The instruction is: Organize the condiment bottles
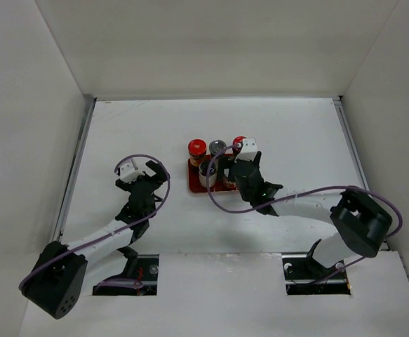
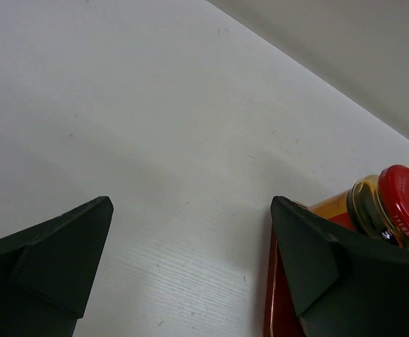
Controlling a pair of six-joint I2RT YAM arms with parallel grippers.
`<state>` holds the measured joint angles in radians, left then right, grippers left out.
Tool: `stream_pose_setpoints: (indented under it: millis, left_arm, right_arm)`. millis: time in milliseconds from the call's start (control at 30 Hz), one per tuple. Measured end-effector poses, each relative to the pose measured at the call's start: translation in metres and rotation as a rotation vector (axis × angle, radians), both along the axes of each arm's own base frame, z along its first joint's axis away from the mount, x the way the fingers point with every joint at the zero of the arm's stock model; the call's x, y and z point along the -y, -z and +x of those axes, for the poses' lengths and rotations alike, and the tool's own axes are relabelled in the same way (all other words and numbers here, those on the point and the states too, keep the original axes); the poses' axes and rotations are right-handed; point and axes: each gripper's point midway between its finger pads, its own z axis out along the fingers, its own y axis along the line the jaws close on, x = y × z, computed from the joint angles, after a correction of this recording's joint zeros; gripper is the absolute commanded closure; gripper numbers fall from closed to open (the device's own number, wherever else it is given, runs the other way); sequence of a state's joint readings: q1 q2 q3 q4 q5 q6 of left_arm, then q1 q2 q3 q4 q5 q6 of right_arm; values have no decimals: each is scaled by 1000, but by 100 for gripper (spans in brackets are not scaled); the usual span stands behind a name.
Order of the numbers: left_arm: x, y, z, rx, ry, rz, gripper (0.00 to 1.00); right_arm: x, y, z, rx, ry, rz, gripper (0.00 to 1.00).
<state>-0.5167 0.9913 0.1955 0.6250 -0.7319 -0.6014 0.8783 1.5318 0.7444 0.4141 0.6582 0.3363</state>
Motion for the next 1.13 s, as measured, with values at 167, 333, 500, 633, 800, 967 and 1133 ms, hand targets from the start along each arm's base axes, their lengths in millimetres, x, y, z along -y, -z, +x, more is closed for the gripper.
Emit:
stream_pose_setpoints:
  millis: [167,333,500,633,800,967,1133]
  left_arm:
    - [-1,1,1,-5,-4,2,0]
    - [2,9,7,-65,-6,32,0]
    - [9,-4,18,-111,-10,44,0]
    - [13,-21,26,-130,-13,46,0]
    - [20,-25,33,-190,-6,76,0]
    - [31,-17,33,-246,30,102,0]
    - [33,-14,30,-272,42,115,0]
  right_arm:
    - [12,-53,-4,111,20,100,0]
    - [59,-75,-16,193,128,185,0]
    - [125,-58,-21,202,303,256,0]
    - [169,-49,-27,218,432,351,0]
    - [203,-41,-28,224,555,462,0]
    - [196,-21,-24,158,545,490,0]
    - [187,-8,-23,109,515,490,0]
